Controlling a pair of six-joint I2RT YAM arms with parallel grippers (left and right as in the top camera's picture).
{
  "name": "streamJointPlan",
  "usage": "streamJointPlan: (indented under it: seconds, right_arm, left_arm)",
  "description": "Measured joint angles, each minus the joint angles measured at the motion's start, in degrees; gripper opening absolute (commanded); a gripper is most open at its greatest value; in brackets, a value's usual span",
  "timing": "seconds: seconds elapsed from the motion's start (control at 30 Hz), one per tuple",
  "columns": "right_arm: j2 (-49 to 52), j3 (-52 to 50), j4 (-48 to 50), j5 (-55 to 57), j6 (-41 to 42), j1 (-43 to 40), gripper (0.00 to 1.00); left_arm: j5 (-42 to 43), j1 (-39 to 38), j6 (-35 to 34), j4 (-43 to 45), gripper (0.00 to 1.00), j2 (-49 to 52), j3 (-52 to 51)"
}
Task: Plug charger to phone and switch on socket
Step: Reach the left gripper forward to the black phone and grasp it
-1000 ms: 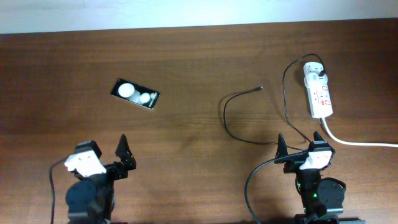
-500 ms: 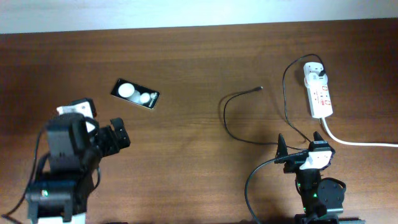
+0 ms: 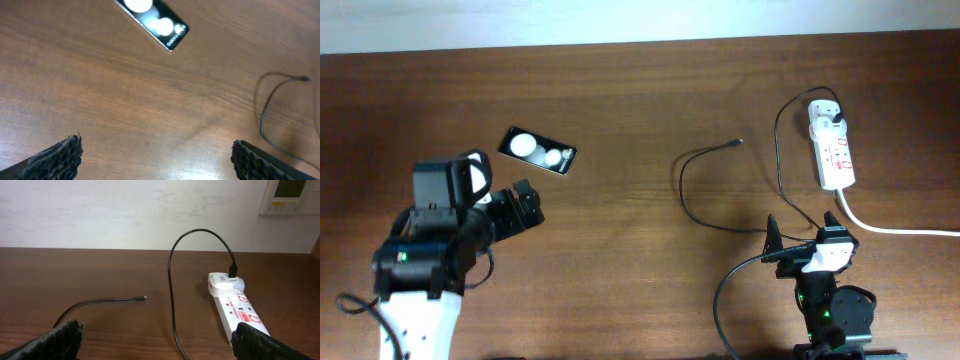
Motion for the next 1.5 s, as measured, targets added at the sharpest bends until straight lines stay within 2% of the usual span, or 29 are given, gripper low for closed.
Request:
streamJointPlan:
  seconds: [0.17, 0.4, 0.6, 0.93, 1.23, 1.5]
  right_arm:
    - [0.00, 0.00, 0.00, 0.00, -0.02, 0.00, 0.99]
    - [-0.09, 0.00, 0.07, 0.00, -0.02, 0.00, 0.99]
    - [-0.09, 0.00, -0.02, 0.00, -0.02, 0.00, 0.99]
    - [-0.09, 0.00, 0.00, 0.00, -0.02, 0.00, 0.99]
    - [-0.09, 0.00, 0.00, 0.00, -0.02, 0.00, 0.99]
    - [-0.09, 0.00, 0.00, 0.00, -0.04, 0.00, 0.99]
  left_arm:
    - [-5.42, -0.17, -5.92, -6.23, 0.99, 9.05, 8.28]
    - [-9.94, -0.72, -15.93, -18.16, 0.99, 26.23, 29.09]
    - [-8.00, -0.72, -22.84, -18.97, 0.99, 39.82, 44.35]
    - [-4.63, -0.72, -32.41, -12.22, 1.00, 52.37, 45.31]
    - [-3.67, -0.70, -34.73, -11.15, 1.00, 62.16, 45.64]
    - [-0.72, -0.33, -36.74, -9.49, 1.00, 66.99, 53.27]
